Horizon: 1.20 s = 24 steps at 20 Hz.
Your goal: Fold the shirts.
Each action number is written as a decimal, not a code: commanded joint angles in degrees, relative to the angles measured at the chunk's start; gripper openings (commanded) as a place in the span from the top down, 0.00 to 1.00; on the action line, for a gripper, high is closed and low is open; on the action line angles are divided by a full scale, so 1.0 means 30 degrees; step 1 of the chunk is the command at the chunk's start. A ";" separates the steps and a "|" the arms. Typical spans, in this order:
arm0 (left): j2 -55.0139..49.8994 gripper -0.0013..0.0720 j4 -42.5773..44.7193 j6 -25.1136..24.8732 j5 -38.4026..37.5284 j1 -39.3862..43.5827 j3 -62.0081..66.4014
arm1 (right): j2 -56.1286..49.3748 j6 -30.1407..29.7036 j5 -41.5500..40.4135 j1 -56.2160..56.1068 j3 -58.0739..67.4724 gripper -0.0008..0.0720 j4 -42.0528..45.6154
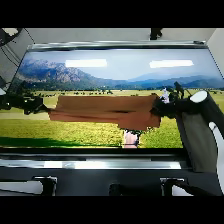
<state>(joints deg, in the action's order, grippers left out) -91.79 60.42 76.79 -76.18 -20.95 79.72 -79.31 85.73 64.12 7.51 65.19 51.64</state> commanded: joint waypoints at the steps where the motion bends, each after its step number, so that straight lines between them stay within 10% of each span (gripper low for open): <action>1: -0.3009 0.95 -0.0182 0.1887 0.0189 0.1078 0.4452 | -0.4087 0.0641 -0.0685 0.0015 0.4903 0.92 0.0022; 11: -0.8043 0.95 -0.0525 0.2922 -0.0262 0.1945 0.7723 | -0.8269 0.1282 -0.1734 -0.0007 0.6849 0.92 -0.0882; 13: -0.7963 0.68 -0.0539 0.3082 -0.0510 0.1960 0.7803 | -0.8182 0.0816 -0.2098 -0.0022 0.6907 0.88 -0.1537; 14: -0.7941 0.37 -0.0510 0.3126 -0.1100 0.1843 0.8123 | -0.7970 0.0058 -0.1894 0.0080 0.6994 0.63 -0.1486; 16: -0.7832 0.33 -0.0503 0.3126 -0.2441 0.1370 0.9122 | -0.6972 -0.1443 -0.1239 0.0583 0.7060 0.01 -0.0750; 20: -0.6441 0.34 -0.0495 0.2892 -0.2951 0.0816 1.0083 | -0.5960 0.0357 0.0882 0.1574 0.7045 0.01 0.4546; 24: -0.5049 0.35 -0.0488 0.2186 -0.2892 0.1027 1.0083 | -0.7315 0.0342 0.2229 0.1596 0.7045 0.00 0.3657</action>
<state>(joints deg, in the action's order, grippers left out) -109.56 58.96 84.90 -84.38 -18.00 109.45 -99.59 86.15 67.51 11.77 86.26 61.56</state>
